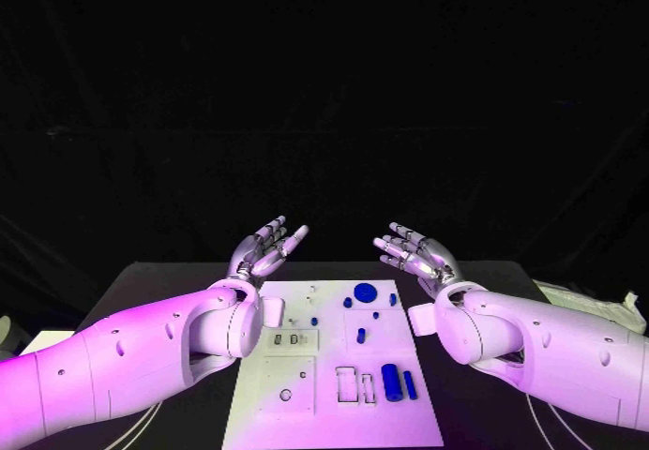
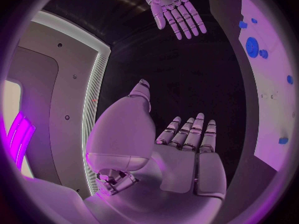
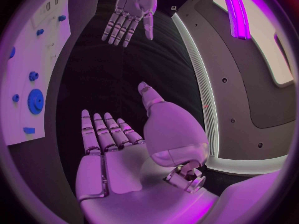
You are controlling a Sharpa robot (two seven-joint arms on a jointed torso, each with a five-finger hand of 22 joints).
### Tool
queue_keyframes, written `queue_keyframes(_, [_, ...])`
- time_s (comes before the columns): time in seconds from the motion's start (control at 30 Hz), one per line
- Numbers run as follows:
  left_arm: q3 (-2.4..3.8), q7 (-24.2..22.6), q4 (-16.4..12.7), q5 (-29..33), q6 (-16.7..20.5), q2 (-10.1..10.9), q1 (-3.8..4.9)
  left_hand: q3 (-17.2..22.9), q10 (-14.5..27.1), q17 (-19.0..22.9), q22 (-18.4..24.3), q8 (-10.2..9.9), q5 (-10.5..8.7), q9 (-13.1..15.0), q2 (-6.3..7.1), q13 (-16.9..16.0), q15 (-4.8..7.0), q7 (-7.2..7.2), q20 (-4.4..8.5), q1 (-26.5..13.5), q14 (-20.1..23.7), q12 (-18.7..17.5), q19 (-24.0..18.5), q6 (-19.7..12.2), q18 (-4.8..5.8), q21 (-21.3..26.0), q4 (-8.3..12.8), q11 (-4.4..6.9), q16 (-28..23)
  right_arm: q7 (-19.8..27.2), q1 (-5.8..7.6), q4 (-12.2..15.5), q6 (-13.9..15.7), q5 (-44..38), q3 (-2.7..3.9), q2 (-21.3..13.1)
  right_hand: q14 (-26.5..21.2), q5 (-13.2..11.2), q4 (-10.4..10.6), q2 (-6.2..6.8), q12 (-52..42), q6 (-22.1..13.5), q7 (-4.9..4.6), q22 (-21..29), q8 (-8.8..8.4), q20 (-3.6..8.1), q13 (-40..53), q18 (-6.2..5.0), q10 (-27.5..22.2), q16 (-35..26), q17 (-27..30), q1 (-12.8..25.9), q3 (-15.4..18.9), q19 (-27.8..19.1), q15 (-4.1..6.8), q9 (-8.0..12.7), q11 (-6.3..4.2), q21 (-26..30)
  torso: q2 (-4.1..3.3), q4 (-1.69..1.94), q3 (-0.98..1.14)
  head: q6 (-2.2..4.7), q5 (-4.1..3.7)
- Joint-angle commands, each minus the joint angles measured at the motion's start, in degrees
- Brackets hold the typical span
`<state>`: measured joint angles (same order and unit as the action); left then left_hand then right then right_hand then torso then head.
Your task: Assemble the parts on the task board
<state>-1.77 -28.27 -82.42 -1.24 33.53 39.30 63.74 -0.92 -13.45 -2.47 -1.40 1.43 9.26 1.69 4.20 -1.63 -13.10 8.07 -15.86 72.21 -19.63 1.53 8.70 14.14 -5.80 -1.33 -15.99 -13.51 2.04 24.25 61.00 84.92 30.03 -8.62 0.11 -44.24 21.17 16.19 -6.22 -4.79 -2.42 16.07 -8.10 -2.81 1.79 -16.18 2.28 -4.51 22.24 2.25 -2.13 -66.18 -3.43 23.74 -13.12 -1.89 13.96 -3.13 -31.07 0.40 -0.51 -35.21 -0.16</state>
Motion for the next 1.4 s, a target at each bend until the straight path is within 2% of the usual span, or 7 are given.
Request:
queue_keyframes(0.03, [0.0,-0.1,0.1,-1.5,-4.7,-0.2,0.13,0.0,-2.7,-0.4,-0.3,0.6,0.37,0.3,-0.61,-0.3,-0.26,7.8,-0.96,3.2,-3.1,0.4,1.0,2.6,-1.44,-0.6,-0.7,-0.63,0.7,-3.4,0.12,-0.7,-10.5,-7.2,0.05,0.2,24.2,-1.8,-4.7,-0.83,-3.4,17.8,-6.76,-2.1,3.09,-0.41,1.5,-4.64,22.9,3.6,-1.6,-7.8,-1.8,18.0,1.46,-1.7,-0.91,-4.7,0.0,0.01,-0.01,0.0,0.01])
queue_keyframes(0.23, [0.0,-0.1,0.1,-1.5,-4.7,-0.2,0.13,0.4,-17.3,-2.9,-3.2,3.1,0.19,1.6,-2.53,-1.6,0.01,8.17,-0.99,6.3,-22.1,3.0,16.6,14.8,-1.96,-6.0,0.1,-1.08,5.3,-4.1,0.2,-1.1,-12.6,-8.6,0.07,0.2,33.9,-3.0,-6.4,-1.03,-3.0,31.2,-5.36,-1.7,3.79,0.09,1.2,-5.96,32.2,3.4,-1.4,-8.9,-4.0,23.8,3.58,-1.9,-2.8,-6.3,0.0,0.01,-0.01,0.0,0.01])
queue_keyframes(0.27, [0.0,-1.2,-0.8,-2.6,-5.2,2.1,0.25,0.3,-21.6,-3.2,-4.4,3.9,0.11,2.0,-2.82,-1.9,0.62,7.76,-0.92,7.0,-25.1,3.7,23.6,18.4,-2.61,-8.6,0.4,-0.59,6.4,0.4,0.71,-2.6,-5.1,-16.2,0.13,-1.3,34.8,-3.2,-6.6,-0.9,-2.8,32.8,-5.21,-1.6,3.78,0.33,1.3,-6.15,33.1,3.4,-1.5,-8.9,-4.2,24.4,3.8,-1.9,-3.02,-6.4,-0.63,-0.11,0.0,0.55,0.04])
queue_keyframes(0.33, [0.0,-1.5,-1.2,-2.6,-5.2,2.8,0.29,0.1,-34.0,-3.8,-5.7,5.5,0.11,2.7,-3.45,-2.7,2.56,7.07,-0.66,8.1,-31.2,6.0,32.5,26.6,-4.26,-12.1,1.1,0.82,8.4,0.1,0.97,-3.1,-4.6,-18.2,0.15,-1.4,36.5,-3.4,-6.9,-0.72,-2.5,35.1,-4.96,-1.5,3.56,0.71,1.3,-6.19,34.6,3.2,-1.5,-8.5,-4.9,25.6,4.23,-1.9,-3.41,-6.7,-0.85,-0.1,0.06,0.53,0.01])
queue_keyframes(0.47, [0.0,-1.2,-2.5,-3.1,-6.0,4.3,0.43,-0.1,-42.5,-5.2,-6.5,7.9,0.14,3.3,-4.32,-2.9,5.44,5.18,1.68,10.3,-40.8,7.8,41.6,37.6,-4.84,-15.5,2.7,3.18,10.9,-1.0,1.61,-3.8,-3.8,-23.3,0.28,-1.7,39.5,-3.5,-7.5,-0.32,-1.8,37.5,-4.52,-1.3,2.93,1.59,1.2,-6.19,37.3,2.9,-1.5,-7.7,-6.4,28.0,5.07,-1.9,-4.08,-7.2,-1.56,-0.03,0.11,0.56,-0.02])
queue_keyframes(0.9, [0.17,1.3,-11.6,-4.5,-9.8,9.9,0.99,-1.2,-51.3,-9.9,-6.5,6.8,-1.26,2.5,-4.32,-2.4,9.14,2.94,5.51,13.2,-52.0,5.5,52.3,44.3,-4.8,-17.9,4.3,6.01,11.8,-11.0,4.59,-3.1,-5.0,-51.1,0.96,-2.8,49.0,-5.2,-10.0,1.49,-1.4,43.3,-2.73,-1.8,2.43,5.27,1.4,-6.16,44.9,3.8,-2.2,-7.7,-11.9,35.7,8.35,-2.1,-6.53,-10.1,-5.39,0.27,0.1,1.63,-1.04])
queue_keyframes(1.4, [0.79,2.9,-18.9,-1.5,-9.3,12.9,2.12,-3.2,-50.6,-11.1,-5.1,4.6,-1.99,2.3,-4.12,-2.3,7.87,3.94,4.57,12.6,-49.3,3.0,50.4,43.6,-4.51,-15.8,4.7,4.99,8.5,-24.8,7.04,-2.3,-13.9,-80.1,1.3,-1.2,62.8,-9.0,-7.6,4.83,-1.2,45.8,-0.57,-5.8,2.14,10.34,1.4,-6.04,48.3,9.2,-7.0,-7.2,-9.9,48.4,12.74,-2.1,-9.02,-19.2,-9.61,1.95,-0.24,2.5,-3.11])
